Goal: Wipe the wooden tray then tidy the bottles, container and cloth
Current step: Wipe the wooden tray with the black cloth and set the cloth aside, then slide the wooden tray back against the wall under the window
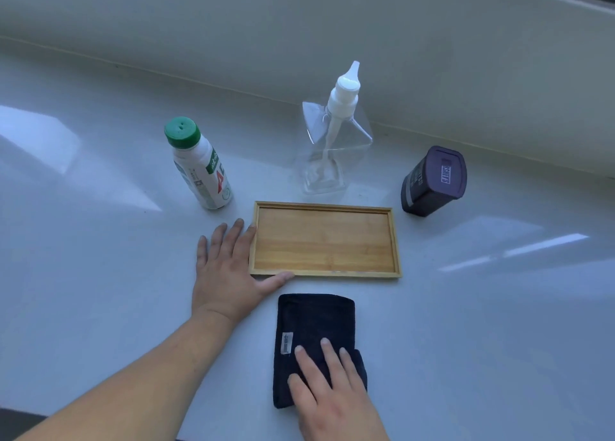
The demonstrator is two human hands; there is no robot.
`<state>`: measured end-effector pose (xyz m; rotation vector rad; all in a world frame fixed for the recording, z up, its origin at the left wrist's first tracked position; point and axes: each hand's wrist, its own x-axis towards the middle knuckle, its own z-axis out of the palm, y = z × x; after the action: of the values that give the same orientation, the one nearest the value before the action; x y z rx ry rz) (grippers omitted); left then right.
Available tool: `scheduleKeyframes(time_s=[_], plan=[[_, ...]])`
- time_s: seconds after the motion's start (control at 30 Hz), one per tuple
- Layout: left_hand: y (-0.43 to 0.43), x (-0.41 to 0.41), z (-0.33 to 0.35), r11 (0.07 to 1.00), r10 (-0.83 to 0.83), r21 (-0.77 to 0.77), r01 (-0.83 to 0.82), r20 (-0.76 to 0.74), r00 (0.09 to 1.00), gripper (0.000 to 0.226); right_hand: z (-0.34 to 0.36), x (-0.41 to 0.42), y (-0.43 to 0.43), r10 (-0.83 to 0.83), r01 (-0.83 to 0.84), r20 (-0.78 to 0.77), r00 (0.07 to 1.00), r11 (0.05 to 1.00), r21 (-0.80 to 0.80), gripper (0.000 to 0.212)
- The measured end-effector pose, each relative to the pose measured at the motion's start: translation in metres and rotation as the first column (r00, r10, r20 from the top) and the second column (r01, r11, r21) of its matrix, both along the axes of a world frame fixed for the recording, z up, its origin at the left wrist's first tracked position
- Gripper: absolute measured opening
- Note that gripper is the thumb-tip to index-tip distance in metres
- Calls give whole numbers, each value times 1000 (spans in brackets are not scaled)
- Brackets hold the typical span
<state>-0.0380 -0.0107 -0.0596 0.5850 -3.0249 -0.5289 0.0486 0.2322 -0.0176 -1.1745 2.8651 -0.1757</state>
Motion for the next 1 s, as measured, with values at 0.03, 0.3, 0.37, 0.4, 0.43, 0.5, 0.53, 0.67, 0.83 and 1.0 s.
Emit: scheduleKeyframes(time_s=[0.03,0.3,0.37,0.4,0.43,0.5,0.53,0.67,0.83,1.0], plan=[[0,0,1,1000,0,3,0,6,1000,118,3,3,1,7,-7,32,999,1000,5,26],[-4,-2,15,987,27,161,-26,-2,1000,94,45,-113,27,-429,587,473,770,766,-261,59],[-4,-10,26,951,113,288,-109,2,994,80,49,-161,30,-526,833,684,505,504,-228,57],[-1,-16,33,915,158,373,-154,19,987,75,49,-178,30,-516,889,759,398,422,-180,55],[2,-21,39,871,193,452,-192,45,980,71,48,-190,28,-498,913,801,332,384,-140,53],[9,-29,49,787,234,564,-252,106,966,64,47,-200,26,-467,942,845,261,316,-117,55],[11,-30,53,757,250,593,-275,125,960,62,49,-199,25,-453,955,860,234,274,-116,59],[18,-22,63,729,229,626,-277,159,960,52,55,-180,39,-390,978,901,190,158,-137,49],[55,-18,75,701,117,680,-214,187,975,42,68,-158,88,-376,983,909,180,49,-175,52],[119,-29,87,691,-4,711,-126,178,984,35,81,-160,157,-389,980,906,166,-35,-194,56]])
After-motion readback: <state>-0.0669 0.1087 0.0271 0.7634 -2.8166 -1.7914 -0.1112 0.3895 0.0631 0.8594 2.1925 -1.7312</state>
